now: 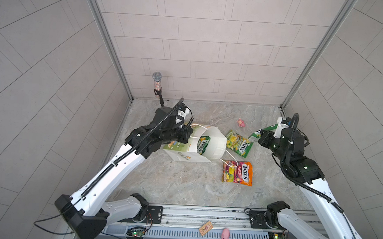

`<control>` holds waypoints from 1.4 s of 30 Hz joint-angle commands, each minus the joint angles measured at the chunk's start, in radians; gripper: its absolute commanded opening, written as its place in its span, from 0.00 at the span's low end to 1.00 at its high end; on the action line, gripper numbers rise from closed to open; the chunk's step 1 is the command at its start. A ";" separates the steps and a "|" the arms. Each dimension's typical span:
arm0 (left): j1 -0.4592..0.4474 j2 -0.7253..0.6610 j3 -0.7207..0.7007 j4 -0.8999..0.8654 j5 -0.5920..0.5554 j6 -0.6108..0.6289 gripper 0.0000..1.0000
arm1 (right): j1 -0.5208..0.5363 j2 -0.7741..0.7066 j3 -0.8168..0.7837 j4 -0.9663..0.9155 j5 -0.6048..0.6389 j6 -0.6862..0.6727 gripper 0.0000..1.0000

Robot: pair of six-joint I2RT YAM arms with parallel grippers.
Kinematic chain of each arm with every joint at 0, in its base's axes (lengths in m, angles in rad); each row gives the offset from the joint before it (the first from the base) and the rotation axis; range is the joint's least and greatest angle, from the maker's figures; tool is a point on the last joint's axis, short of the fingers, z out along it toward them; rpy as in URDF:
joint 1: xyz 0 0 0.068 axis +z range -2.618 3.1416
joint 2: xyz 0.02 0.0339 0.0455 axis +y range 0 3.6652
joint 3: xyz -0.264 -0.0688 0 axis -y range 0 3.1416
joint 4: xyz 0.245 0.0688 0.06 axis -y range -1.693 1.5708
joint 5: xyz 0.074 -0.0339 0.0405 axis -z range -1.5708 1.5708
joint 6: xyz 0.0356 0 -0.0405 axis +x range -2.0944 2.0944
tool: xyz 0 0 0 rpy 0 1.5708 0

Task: Take the snacks out of the paper bag
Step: Pick up the snack from the paper bag, then place the snack at the middle-right of the table.

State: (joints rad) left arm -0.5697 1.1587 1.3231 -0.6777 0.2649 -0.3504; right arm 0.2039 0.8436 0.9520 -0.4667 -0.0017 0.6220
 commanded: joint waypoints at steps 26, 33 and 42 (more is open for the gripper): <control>0.001 -0.042 -0.012 -0.001 -0.024 0.027 0.00 | -0.373 0.209 -0.109 -0.086 -0.302 -0.211 0.00; 0.003 -0.032 -0.009 0.015 0.000 0.038 0.00 | -0.413 0.204 -0.151 -0.155 -0.270 -0.240 0.00; 0.004 -0.025 -0.004 0.023 0.014 0.051 0.00 | -0.411 0.294 -0.115 -0.071 -0.579 -0.205 0.00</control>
State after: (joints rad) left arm -0.5697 1.1389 1.3231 -0.6773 0.2699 -0.3172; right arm -0.2111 1.1160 0.8257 -0.5529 -0.4530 0.4080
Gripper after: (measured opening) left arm 0.042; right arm 0.048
